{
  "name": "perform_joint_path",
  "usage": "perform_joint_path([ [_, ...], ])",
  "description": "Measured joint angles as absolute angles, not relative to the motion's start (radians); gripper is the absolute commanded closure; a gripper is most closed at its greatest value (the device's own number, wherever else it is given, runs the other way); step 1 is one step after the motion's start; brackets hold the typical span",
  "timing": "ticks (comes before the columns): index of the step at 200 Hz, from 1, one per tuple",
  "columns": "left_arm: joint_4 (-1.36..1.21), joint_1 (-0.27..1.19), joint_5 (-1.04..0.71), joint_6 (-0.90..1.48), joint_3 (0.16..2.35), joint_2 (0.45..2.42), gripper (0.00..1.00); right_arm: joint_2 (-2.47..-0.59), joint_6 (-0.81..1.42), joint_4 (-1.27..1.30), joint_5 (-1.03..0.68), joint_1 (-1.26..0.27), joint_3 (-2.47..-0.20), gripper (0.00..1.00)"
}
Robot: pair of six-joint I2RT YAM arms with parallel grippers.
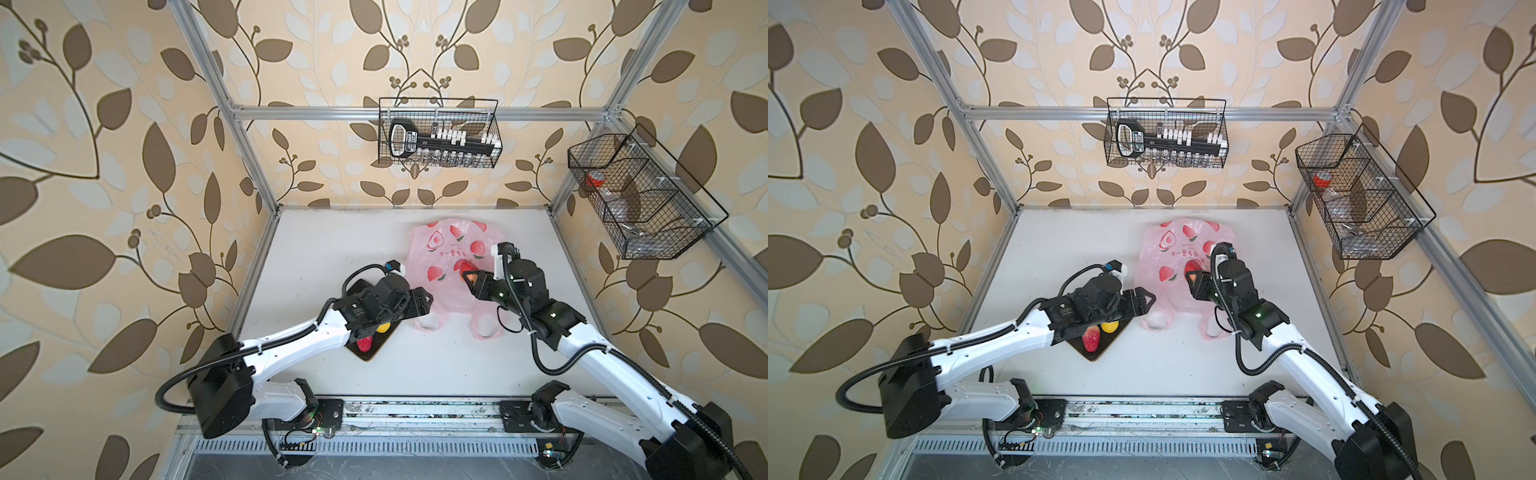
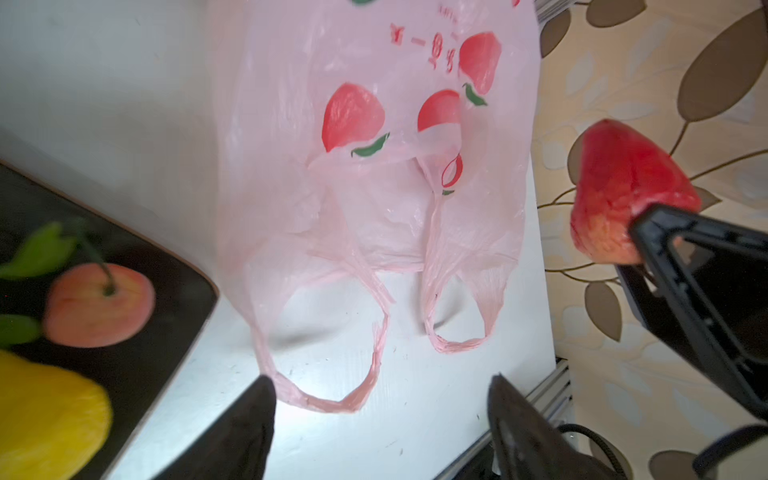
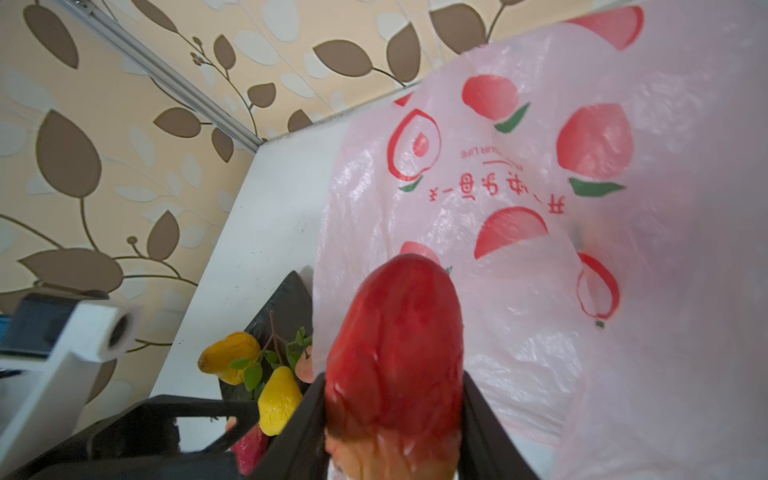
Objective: Take the fake fruits out of the plastic bag
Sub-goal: 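Lower the red fruit onto the dark mat with the right gripper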
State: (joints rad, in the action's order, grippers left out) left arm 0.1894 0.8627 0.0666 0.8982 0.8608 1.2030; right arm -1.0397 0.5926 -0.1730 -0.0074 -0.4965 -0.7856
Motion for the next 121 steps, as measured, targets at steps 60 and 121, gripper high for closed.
perform_joint_path([
  [60, 0.533, 0.772, 0.419, 0.847, 0.952, 0.853, 0.09, -1.406, 0.501, -0.137, 0.005, -0.771, -1.047, 0.57],
  [121, 0.777, 0.758, 0.661, 0.883, 0.945, 0.647, 0.09, -1.799, 0.45, -0.131, 0.035, -0.95, -1.338, 0.57],
])
